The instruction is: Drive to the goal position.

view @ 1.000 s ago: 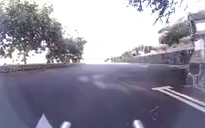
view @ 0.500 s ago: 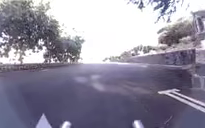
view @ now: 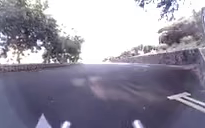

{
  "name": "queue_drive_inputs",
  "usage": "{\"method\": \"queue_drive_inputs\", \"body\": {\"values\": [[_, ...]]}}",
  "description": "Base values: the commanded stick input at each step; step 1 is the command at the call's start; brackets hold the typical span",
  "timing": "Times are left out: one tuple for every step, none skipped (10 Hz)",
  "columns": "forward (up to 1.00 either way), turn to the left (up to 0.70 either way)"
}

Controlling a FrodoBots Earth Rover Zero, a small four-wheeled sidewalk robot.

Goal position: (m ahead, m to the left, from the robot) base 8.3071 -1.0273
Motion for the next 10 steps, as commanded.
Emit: {"method": "queue_drive_inputs", "body": {"values": [[0.69, 0.03], [0.69, 0.03], [0.69, 0.03], [0.69, 0.03], [0.69, 0.03], [0.69, 0.03], [0.69, 0.03], [0.69, 0.03], [0.69, 0.03], [0.69, 0.03]]}}
